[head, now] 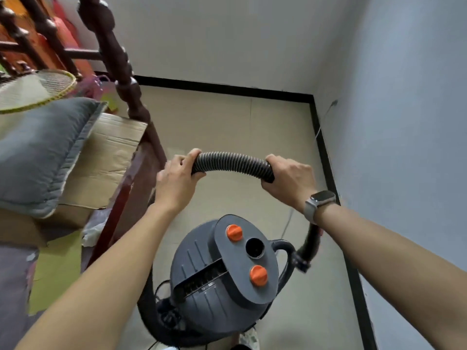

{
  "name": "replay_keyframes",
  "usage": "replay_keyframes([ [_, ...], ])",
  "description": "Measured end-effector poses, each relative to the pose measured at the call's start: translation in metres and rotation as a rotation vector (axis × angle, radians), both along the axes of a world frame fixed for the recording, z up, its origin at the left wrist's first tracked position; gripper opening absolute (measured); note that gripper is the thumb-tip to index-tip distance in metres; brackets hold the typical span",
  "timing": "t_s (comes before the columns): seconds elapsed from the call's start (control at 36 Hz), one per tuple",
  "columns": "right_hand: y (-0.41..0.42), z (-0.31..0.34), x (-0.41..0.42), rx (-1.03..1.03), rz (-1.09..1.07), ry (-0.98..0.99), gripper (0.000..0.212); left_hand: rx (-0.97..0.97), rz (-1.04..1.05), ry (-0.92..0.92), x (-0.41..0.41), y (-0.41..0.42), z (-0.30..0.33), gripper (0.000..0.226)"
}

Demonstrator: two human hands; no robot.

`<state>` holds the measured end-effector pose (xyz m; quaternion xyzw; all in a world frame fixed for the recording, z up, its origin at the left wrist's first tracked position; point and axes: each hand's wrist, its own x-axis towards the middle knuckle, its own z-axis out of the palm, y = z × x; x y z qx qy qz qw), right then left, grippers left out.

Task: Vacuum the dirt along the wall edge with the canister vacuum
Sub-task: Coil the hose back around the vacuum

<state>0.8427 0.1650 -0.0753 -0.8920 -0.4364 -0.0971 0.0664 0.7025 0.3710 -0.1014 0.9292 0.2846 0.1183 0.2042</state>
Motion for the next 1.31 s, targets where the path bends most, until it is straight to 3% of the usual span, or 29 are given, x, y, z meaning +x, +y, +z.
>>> replay_keyframes([
  [0.22, -0.06, -0.093, 0.041, -0.109, -0.01, 0.21, 0.056, -0.116, 0.056, 0.192, 0.066, -0.043, -0.097, 0.064],
  [0.39, -0.099, -0.158, 0.05, -0.234, -0.113, 0.327, 0.053, -0.122, -0.034, 0.423, 0.096, -0.072, -0.165, 0.062],
  [0.58, -0.131, -0.221, 0.037, -0.2, -0.262, 0.555, 0.046, -0.084, -0.229, 0.481, 0.12, -0.083, -0.216, 0.065],
  [0.69, -0.134, -0.239, 0.02, -0.142, -0.282, 0.903, 0.053, 0.014, -0.335, 0.472, 0.115, -0.09, -0.226, 0.066],
  [0.83, -0.129, -0.245, 0.024, -0.049, -0.303, 1.152, 0.053, -0.131, -0.387, 0.4, 0.113, -0.085, -0.227, 0.068],
  [0.94, -0.101, -0.239, 0.036, 0.083, -0.274, 1.302, 0.036, -0.278, -0.32, 0.304, 0.111, -0.07, -0.218, 0.065],
  [1.14, -0.09, -0.229, 0.057, -0.096, -0.299, 1.15, 0.046, -0.367, -0.127, 0.332, 0.099, -0.045, -0.211, 0.053],
  [1.31, -0.095, -0.23, 0.04, -0.182, -0.332, 1.063, 0.048, -0.429, 0.09, 0.293, 0.036, -0.067, -0.208, 0.05],
])
